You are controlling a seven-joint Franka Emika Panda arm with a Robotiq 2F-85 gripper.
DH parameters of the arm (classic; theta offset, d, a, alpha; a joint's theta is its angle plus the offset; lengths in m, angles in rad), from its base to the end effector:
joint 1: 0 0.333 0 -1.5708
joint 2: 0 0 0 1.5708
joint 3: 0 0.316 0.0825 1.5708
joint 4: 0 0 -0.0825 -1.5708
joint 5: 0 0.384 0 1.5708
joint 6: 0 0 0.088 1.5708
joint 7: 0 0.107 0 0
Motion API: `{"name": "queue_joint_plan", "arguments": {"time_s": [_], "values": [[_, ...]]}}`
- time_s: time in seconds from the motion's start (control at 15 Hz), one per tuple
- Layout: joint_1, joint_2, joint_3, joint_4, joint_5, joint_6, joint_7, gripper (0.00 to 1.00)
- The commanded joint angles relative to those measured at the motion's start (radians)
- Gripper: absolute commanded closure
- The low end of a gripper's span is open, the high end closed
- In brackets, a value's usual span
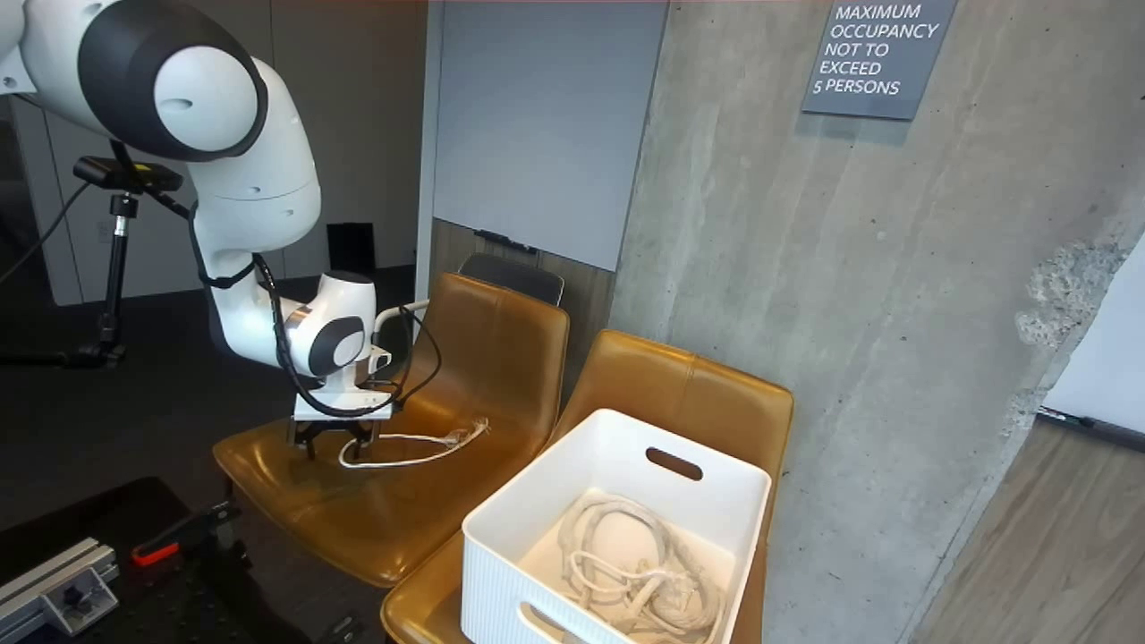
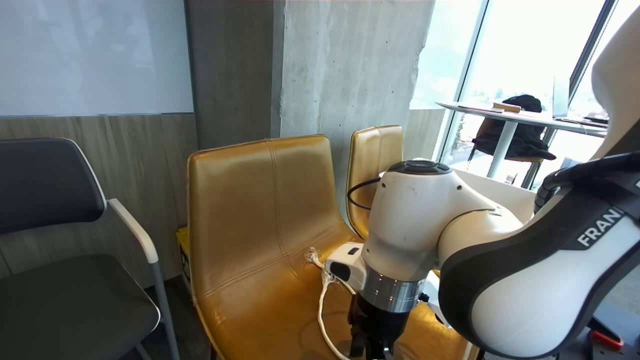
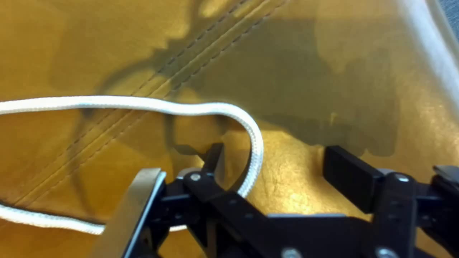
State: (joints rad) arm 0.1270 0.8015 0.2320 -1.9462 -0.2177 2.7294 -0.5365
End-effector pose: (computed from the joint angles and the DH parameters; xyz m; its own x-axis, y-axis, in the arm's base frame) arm 0.5572 0.2200 0.0747 0.5189 0.8530 0.0561 0.8546 -0.5162 -0.0561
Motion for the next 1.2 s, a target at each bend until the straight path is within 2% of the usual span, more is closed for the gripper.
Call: {"name": "queue_joint_plan", "arguments": {"time_s": [0.0, 0.33, 0.4, 0.67, 0.93, 1.13], "values": [[0.025, 0.045, -0.034, 0.045, -0.051, 0.008, 0.029, 0.58], [0.026, 0.057, -0.052, 0.068, -0.074, -0.006, 0.031, 0.96], [0.026, 0.059, -0.054, 0.076, -0.075, -0.011, 0.03, 0.99], [0.02, 0.043, -0.055, 0.093, -0.076, -0.043, 0.027, 1.0], [-0.032, -0.078, -0.047, 0.077, -0.057, -0.122, 0.007, 1.0], [-0.061, -0.17, -0.079, 0.1, -0.061, -0.183, 0.009, 1.0]]}}
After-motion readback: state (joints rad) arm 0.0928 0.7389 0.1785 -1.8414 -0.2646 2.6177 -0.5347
